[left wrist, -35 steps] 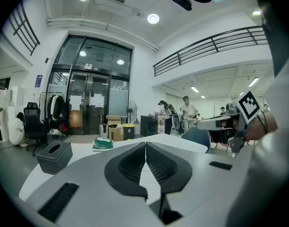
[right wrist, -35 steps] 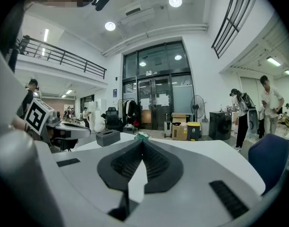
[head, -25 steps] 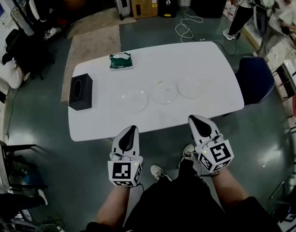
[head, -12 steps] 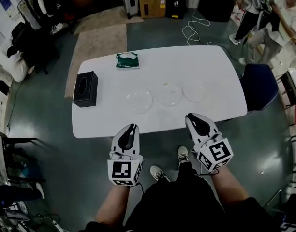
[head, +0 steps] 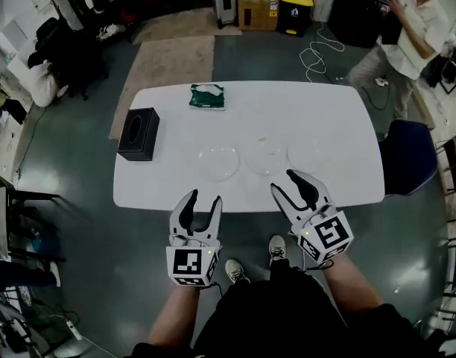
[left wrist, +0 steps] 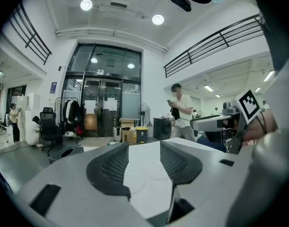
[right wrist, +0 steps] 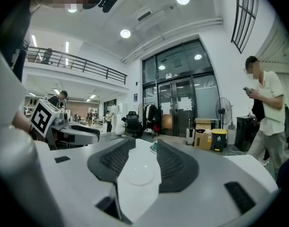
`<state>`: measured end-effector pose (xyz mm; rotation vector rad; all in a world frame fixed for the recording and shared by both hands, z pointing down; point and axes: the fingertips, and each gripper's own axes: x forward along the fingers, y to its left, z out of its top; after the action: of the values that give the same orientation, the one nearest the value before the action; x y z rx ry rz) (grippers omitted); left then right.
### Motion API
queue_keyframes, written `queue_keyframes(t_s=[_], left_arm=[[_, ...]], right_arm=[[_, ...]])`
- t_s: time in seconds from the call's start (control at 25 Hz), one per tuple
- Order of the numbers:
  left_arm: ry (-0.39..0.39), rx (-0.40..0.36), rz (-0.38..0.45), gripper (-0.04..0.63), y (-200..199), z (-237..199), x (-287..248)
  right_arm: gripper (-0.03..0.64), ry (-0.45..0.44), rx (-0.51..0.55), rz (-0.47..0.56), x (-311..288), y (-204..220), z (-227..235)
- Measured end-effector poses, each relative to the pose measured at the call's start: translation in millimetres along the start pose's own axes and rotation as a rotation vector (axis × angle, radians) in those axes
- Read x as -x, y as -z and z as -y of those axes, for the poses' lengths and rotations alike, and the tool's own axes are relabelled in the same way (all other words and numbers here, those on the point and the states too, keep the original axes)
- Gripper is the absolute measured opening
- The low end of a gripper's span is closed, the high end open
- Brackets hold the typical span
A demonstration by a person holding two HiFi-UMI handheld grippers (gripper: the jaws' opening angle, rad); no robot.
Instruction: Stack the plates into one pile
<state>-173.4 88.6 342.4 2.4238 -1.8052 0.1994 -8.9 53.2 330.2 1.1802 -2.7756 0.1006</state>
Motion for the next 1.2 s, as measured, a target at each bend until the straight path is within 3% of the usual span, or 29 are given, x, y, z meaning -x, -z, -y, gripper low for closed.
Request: queue_keyframes(t_s=[0.56,0.88,1.2], left_arm=[[-0.185,0.000,-0.028,0.212,0.6,27.3,-33.8],[-0.263,-0.008,-0.029,0.212,-0.3,41.9,-47.3],[-0.302,-0.002,-0.042,0.212,5.6,44.7,-56.5]], right_arm=[[0.200,-0.200,-0.018,0.030,-31.0,4.6,44.5],[0.199,-0.268,-0.031,0.038,-36.8,10.8,66.9],[0.199,-0.281,-0.046,0.020,-37.9,22.2,84.3]])
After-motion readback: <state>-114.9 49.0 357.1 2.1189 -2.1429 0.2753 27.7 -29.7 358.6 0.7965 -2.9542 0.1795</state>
